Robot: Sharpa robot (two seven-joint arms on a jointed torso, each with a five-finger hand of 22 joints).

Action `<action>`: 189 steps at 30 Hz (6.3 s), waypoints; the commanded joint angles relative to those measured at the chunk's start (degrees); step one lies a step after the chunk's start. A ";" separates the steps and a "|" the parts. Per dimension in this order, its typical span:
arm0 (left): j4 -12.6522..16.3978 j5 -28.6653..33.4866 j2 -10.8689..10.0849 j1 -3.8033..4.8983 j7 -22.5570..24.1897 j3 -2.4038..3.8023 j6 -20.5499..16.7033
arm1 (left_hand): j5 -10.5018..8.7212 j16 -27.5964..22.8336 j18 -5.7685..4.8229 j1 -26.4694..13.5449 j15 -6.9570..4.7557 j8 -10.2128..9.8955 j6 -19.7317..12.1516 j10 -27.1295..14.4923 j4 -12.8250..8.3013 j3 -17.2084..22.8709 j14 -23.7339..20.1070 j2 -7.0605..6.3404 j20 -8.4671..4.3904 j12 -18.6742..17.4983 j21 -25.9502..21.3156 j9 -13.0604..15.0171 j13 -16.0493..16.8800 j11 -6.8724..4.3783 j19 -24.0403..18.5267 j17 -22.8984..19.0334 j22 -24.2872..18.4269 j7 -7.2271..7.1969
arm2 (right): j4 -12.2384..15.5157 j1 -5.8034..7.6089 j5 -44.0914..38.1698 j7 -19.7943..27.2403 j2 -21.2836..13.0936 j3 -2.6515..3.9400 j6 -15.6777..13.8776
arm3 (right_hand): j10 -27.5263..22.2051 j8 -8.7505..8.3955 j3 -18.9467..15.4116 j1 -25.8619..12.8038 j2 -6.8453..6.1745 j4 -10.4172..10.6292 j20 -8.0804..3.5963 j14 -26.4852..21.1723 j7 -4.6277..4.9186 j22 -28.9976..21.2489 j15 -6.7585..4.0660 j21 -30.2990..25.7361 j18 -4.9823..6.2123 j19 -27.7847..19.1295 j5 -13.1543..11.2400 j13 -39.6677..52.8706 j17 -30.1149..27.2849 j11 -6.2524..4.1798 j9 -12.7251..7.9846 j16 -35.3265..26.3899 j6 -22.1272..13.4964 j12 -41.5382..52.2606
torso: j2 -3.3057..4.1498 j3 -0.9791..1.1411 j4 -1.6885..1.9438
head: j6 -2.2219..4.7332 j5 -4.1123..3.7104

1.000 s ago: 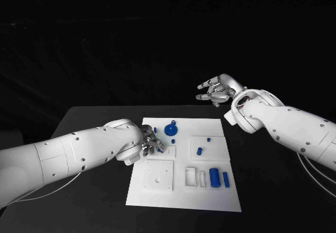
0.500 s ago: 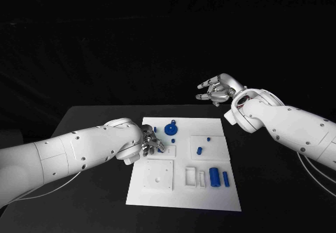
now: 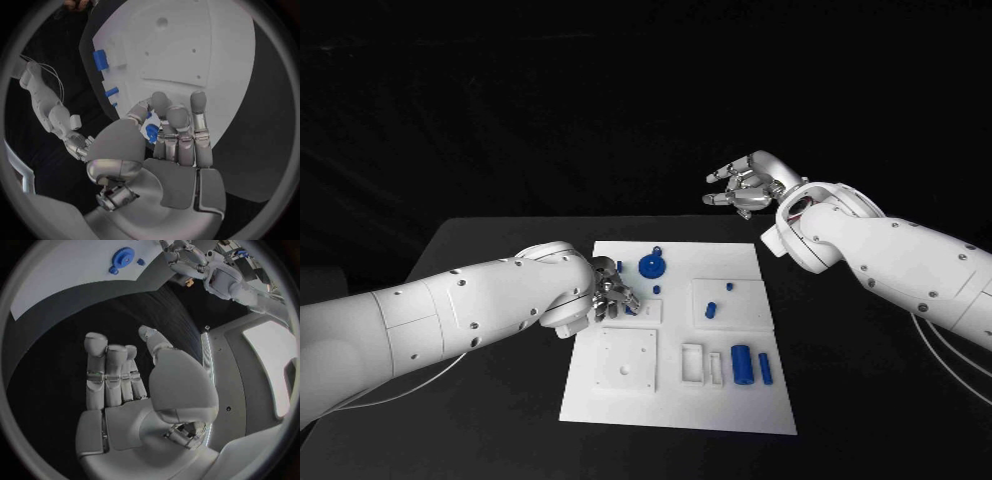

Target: Assemble the parts on the task board

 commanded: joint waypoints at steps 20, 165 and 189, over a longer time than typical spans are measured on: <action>0.35 -1.55 0.03 -0.64 -1.25 -0.38 -0.12 | -0.11 0.31 -0.85 0.16 -0.31 0.29 7.71 2.37 -0.73 1.14 0.08 1.16 0.03 0.59 -1.21 34.26 -0.24 -0.42 1.11 -0.16 1.02 -4.93 | -0.19 0.01 -0.56 0.10 0.30 0.03 0.84 | -0.02 -0.09 0.04 -0.72 0.07 -0.32 0.07 0.36 -0.02 3.52 -0.22 -0.13 0.92 2.35 0.69 -0.02 0.12 -0.49 0.05 -0.22 0.46 0.24 | 0.03 -0.06 -0.01 | -0.17 -0.19; 1.28 -3.90 -0.15 -1.61 0.37 0.02 -3.21 | -0.28 0.43 -0.87 0.08 -0.41 0.32 7.62 2.36 -0.54 1.43 0.22 1.05 -0.04 1.10 -5.59 34.26 -0.85 -0.49 3.03 -0.23 5.50 -4.94 | -0.51 0.00 -0.75 -0.29 0.56 0.03 1.95 | 0.42 -0.10 0.19 -1.01 0.28 -0.48 -0.02 0.70 -0.05 3.65 -0.31 0.84 0.87 2.55 0.99 0.32 0.49 -0.56 0.05 -0.07 0.54 0.48 | -0.02 -0.05 -0.03 | -1.19 -0.35; 1.34 -3.09 -0.59 -1.67 -0.17 0.03 -2.52 | -0.13 0.43 -0.87 0.07 -0.39 0.32 7.68 2.36 -0.66 1.53 0.22 1.07 -0.01 1.10 -5.86 34.27 -0.87 -0.49 3.14 -0.23 5.63 -4.95 | -0.62 0.00 -0.75 -0.28 0.68 0.03 2.16 | 0.41 -0.10 0.26 -0.95 0.38 -0.49 -0.03 0.70 -0.03 3.65 -0.31 0.89 0.87 2.55 0.96 0.31 0.50 -0.57 0.05 -0.09 0.55 0.43 | -0.04 -0.02 0.00 | -1.35 -0.19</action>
